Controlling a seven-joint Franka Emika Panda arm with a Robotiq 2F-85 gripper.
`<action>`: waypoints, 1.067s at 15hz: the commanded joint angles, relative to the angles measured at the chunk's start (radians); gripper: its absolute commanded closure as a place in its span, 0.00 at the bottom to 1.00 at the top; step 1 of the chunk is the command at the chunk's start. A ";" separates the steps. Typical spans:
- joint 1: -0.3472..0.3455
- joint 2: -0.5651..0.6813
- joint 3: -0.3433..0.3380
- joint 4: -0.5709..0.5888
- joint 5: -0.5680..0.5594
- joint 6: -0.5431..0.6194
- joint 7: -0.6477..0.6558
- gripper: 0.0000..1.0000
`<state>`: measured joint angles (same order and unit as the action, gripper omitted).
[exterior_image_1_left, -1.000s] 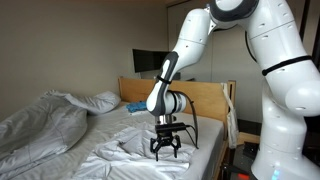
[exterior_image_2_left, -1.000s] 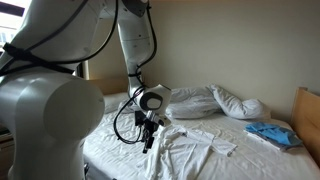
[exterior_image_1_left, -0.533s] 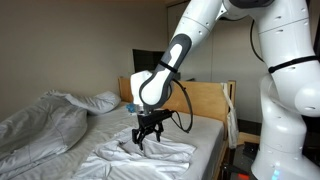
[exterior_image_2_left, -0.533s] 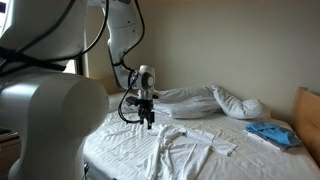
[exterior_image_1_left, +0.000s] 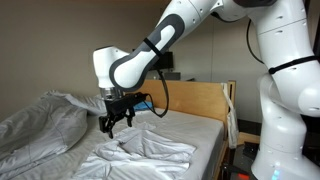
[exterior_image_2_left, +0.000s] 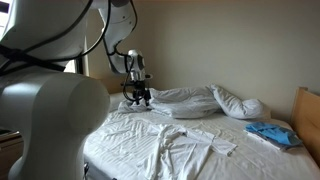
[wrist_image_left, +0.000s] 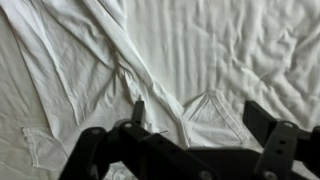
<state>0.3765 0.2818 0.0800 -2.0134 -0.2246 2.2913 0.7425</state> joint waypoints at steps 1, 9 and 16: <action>-0.009 0.017 0.025 0.041 -0.010 -0.029 0.002 0.00; 0.003 0.216 0.031 0.333 0.002 -0.189 -0.055 0.00; 0.052 0.485 0.015 0.745 -0.002 -0.423 -0.152 0.00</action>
<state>0.4072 0.6405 0.1023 -1.4603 -0.2384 1.9785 0.6597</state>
